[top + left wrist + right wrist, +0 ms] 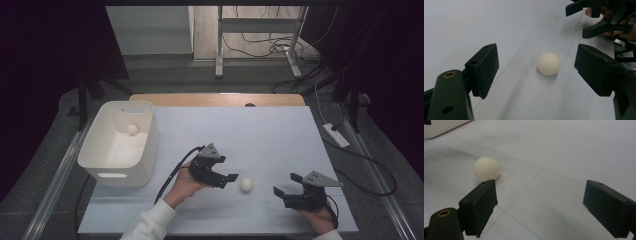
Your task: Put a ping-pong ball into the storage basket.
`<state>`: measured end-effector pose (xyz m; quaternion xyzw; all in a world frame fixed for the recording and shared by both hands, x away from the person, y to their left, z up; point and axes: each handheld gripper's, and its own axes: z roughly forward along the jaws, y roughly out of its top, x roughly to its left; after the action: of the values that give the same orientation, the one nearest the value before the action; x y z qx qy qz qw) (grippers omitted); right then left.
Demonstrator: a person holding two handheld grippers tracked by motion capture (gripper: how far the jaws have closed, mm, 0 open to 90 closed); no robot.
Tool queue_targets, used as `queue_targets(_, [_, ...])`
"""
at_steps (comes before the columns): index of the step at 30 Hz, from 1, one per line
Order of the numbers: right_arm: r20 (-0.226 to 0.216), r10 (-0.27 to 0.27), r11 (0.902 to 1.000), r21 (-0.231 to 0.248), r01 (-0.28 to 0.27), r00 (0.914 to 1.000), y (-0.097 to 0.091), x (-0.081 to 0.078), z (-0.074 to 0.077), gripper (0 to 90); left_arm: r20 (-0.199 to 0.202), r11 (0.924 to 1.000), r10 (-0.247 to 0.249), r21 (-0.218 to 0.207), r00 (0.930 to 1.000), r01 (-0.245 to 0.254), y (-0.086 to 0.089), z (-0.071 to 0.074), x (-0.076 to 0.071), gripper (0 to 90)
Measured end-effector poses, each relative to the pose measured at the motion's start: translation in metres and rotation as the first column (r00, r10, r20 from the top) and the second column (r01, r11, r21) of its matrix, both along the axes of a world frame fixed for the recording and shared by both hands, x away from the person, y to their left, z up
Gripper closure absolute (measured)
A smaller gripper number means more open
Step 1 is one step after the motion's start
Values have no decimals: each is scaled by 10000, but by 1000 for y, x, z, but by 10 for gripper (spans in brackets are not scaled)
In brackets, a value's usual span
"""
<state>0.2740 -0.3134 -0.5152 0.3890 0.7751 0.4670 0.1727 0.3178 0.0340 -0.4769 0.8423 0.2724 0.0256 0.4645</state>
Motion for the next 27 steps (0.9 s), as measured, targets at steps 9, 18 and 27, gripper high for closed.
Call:
queue_targets(9, [-7, 6, 10000, 16, -6, 10000, 0, 0, 0, 122, -100, 9998, -144, 122, 9998, 145, -8, -5, 2, 207])
queue_targets(18, [-6, 10, 10000, 3, -10, 10000, 0, 0, 0, 122, -215, 9985, -380, 385, 9990, 388, -18, -12, 1, 206])
queue_targets(27, [-13, 9, 10000, -3, -9, 10000, 0, 0, 0, 122, -392, 9967, -585, 545, 9975, 606, -30, -19, 1, 206])
